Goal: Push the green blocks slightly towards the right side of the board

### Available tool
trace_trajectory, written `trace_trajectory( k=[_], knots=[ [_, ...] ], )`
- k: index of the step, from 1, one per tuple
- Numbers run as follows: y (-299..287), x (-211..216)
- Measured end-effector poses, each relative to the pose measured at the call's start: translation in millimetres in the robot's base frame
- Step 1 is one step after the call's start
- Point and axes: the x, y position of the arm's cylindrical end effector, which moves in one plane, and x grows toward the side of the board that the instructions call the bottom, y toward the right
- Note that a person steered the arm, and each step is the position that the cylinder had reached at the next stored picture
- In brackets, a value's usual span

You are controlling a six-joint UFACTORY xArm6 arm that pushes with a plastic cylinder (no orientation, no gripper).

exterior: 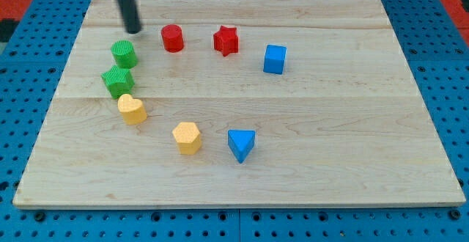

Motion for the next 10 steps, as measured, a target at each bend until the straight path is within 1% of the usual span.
trace_trajectory(
  k=[1, 2, 4, 6, 7, 8, 9, 10],
  knots=[
    [-27, 27],
    [-26, 56],
    [-8, 57],
    [37, 57],
    [-9, 68],
    [-39, 100],
    [-34, 130],
    [-27, 133]
  ],
)
